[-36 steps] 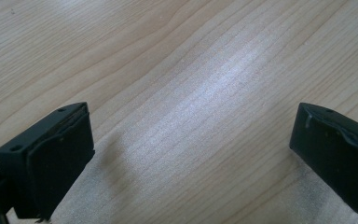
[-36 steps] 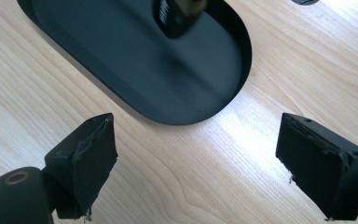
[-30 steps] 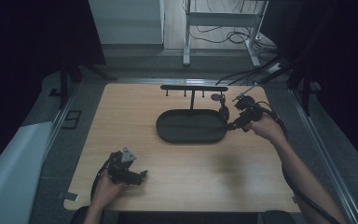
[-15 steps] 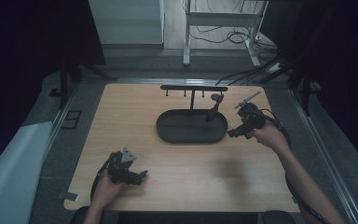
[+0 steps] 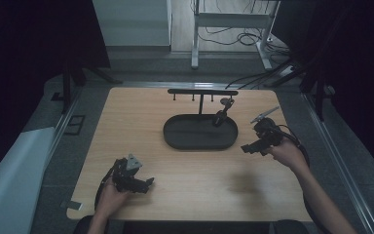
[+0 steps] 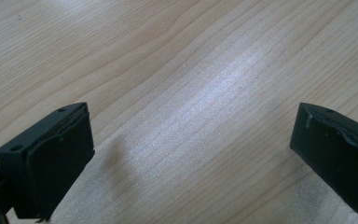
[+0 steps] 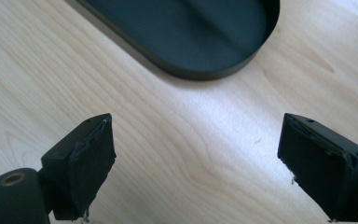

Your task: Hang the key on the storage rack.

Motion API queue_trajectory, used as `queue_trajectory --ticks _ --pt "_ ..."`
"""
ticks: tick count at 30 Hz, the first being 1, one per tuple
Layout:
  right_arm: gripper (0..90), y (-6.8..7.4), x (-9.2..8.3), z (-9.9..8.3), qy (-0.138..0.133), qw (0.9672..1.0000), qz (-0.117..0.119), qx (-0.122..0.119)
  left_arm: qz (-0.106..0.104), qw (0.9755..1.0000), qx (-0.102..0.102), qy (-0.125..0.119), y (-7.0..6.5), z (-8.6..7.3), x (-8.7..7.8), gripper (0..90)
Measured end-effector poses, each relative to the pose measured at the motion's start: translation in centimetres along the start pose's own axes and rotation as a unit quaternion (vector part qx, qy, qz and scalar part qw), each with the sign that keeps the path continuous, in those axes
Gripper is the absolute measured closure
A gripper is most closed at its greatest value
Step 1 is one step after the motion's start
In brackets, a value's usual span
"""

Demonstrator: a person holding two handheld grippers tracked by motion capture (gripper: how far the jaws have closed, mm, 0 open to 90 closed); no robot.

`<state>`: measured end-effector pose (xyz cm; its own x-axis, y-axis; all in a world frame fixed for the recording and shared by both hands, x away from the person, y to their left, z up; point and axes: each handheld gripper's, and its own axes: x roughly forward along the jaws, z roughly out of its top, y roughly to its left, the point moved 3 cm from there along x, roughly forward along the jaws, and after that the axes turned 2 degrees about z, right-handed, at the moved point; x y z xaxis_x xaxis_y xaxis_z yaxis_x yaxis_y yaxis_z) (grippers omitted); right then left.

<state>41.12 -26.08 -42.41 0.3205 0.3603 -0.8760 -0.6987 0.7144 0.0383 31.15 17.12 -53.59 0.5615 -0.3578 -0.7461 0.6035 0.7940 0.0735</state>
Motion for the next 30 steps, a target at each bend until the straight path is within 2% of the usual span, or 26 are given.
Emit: queue_trajectory --ticks 7,11,24,30 --pt "10.6 0.2 0.0 -1.6 -0.007 1.0000 -0.001 0.006 0.001 1.0000 0.000 0.000 0.0 0.0 0.0 0.0" --pt "9.8 0.3 0.0 -2.6 -0.010 0.9999 -0.011 0.002 0.001 1.0000 0.000 0.000 0.0 0.0 0.0 0.0" --pt "9.0 0.9 -0.1 -5.4 -0.012 0.9995 -0.029 0.008 0.003 1.0000 0.001 -0.001 0.0 0.0 0.0 0.0" --pt "8.9 1.4 0.3 -7.2 -0.023 0.9990 -0.031 0.023 0.003 1.0000 0.003 0.002 -0.1 0.0 0.0 0.0"
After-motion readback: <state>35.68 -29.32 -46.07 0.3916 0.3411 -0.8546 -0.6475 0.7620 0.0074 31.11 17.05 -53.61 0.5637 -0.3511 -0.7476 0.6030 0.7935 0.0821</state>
